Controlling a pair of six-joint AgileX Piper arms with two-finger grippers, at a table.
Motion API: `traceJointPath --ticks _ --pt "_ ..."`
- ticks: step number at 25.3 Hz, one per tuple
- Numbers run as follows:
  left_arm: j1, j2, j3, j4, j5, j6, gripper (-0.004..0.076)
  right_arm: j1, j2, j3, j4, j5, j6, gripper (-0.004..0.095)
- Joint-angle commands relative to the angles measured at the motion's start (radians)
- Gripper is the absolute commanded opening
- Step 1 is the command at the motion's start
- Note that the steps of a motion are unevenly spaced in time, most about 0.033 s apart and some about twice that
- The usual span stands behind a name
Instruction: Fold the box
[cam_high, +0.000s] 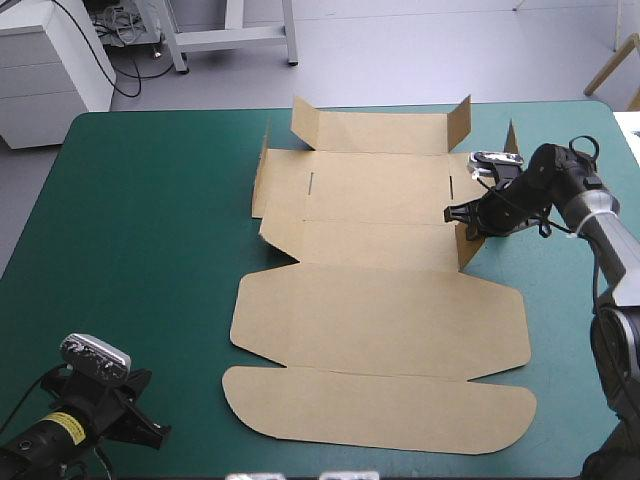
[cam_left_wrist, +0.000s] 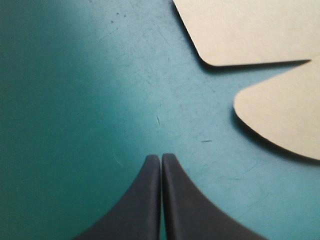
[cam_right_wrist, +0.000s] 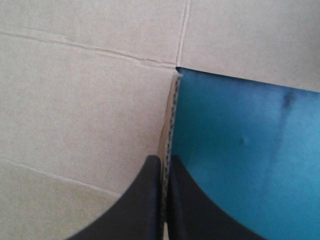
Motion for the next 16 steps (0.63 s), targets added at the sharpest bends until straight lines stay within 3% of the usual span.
traceJointPath --ticks 1,10,16 --pt "-0.006 0.009 -0.027 0.006 -0.066 -0.006 -0.001 0.04 -0.007 -0.101 0.002 0.025 -0.083 0.0" --pt "-0.006 0.009 -0.027 0.006 -0.099 -0.006 -0.001 0.214 0.08 -0.288 -0.146 0.013 -0.26 0.0" --pt "-0.006 0.009 -0.027 0.007 -0.105 -0.005 -0.001 0.303 0.13 -0.336 -0.18 -0.129 -0.486 -0.002"
